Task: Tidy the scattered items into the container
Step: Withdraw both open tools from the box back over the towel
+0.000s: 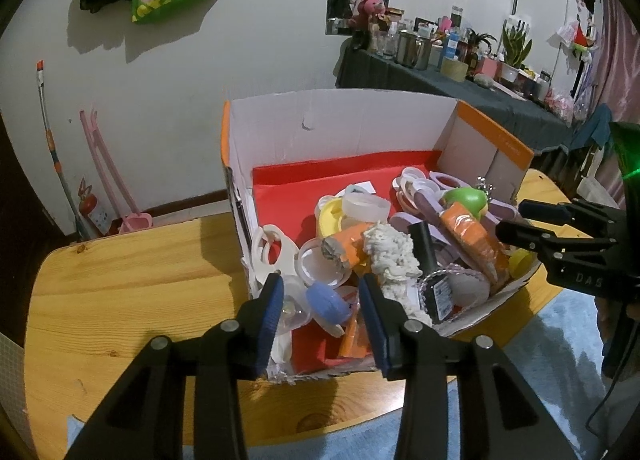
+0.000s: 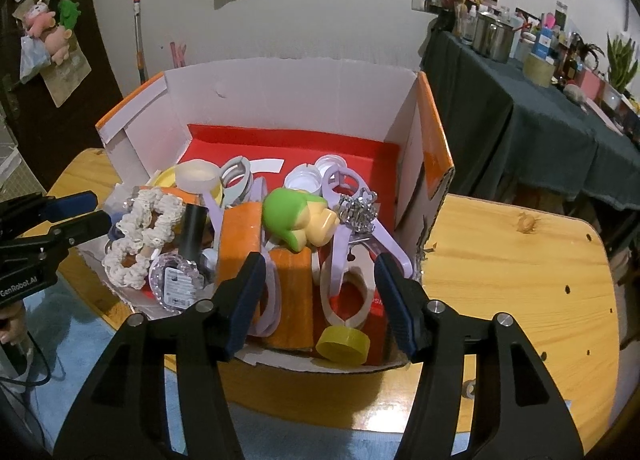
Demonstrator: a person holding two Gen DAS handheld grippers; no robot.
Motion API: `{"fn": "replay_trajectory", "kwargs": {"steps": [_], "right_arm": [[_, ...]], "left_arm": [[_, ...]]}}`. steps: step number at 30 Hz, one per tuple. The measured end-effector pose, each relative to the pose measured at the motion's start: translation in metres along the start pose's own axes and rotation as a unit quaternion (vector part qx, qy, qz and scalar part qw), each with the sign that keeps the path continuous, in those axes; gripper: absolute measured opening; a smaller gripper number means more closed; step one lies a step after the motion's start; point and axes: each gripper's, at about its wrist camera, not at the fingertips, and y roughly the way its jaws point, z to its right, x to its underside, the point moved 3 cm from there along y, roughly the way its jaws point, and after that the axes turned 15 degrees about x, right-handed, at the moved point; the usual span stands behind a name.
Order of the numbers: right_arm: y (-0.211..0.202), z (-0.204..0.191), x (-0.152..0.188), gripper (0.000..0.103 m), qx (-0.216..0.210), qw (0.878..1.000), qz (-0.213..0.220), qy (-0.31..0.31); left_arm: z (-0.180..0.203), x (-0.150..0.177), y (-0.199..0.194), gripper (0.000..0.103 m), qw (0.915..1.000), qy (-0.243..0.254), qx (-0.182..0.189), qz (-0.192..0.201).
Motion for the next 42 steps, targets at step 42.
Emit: {"fn": "replay_trajectory", "kwargs": {"steps": [42], "right_arm": [[-0.092,-0.006,0.034,0.056,-0.003,0.999,0.037,-0.002]], "left_arm": [[0.047,0.022,-0.082,0.045,0.9988,0.029,0.006,0.038]]}}
